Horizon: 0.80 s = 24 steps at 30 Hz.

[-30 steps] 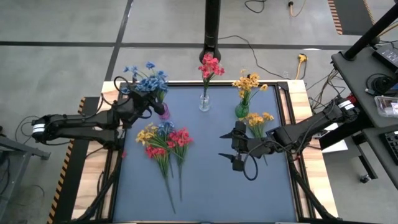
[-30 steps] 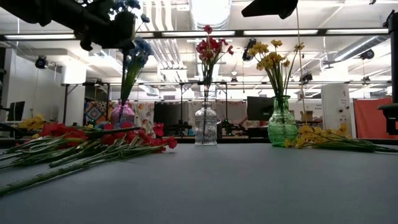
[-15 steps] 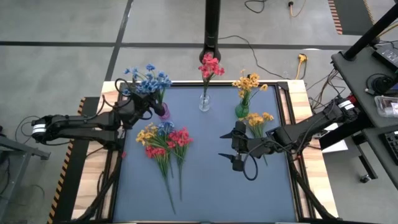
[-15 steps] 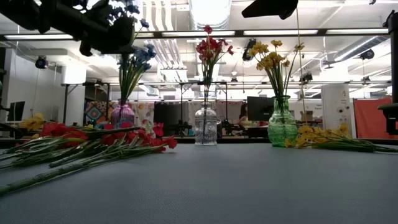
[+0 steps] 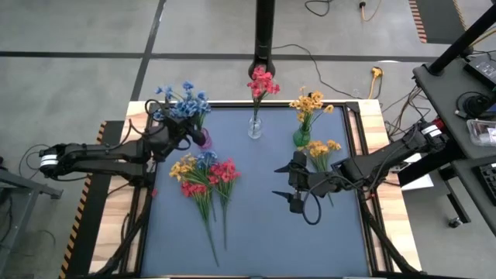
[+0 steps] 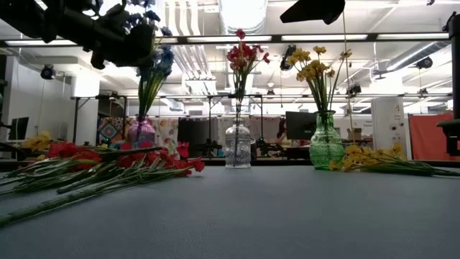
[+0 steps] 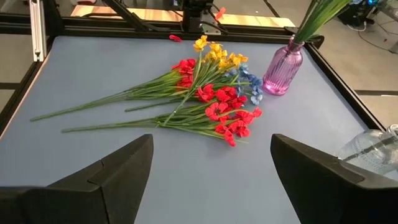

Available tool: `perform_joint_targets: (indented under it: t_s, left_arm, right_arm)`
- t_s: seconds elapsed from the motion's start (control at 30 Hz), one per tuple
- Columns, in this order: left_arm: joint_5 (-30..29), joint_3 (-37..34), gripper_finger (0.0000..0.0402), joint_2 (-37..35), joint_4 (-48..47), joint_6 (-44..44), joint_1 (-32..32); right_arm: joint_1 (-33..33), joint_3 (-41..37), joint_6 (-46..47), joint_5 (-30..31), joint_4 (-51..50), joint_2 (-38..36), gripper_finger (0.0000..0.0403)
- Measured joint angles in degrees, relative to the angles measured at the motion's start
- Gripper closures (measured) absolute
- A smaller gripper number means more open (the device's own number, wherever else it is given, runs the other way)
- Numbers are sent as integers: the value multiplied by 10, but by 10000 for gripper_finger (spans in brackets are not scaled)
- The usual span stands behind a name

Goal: Sort flowers into vase by color
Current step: Put the right blue flower into the purple vase

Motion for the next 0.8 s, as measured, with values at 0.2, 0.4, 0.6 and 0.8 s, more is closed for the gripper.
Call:
perform_joint_targets:
  t_s: [0.2, 0.4, 0.6, 0.8]
  left_arm:
    - [0, -13, 391, 0, 0, -10, 0]
    - [0, -18, 391, 0, -1, -11, 0]
    - [0, -18, 391, 0, -8, -12, 0]
    - [0, -18, 391, 0, -18, -17, 0]
  right_arm:
    - [0, 0, 1, 0, 0, 0, 85]
    - [0, 0, 5, 0, 0, 0, 85]
    - [0, -5, 2, 0, 13, 0, 85]
    - [0, -8, 2, 0, 13, 0, 85]
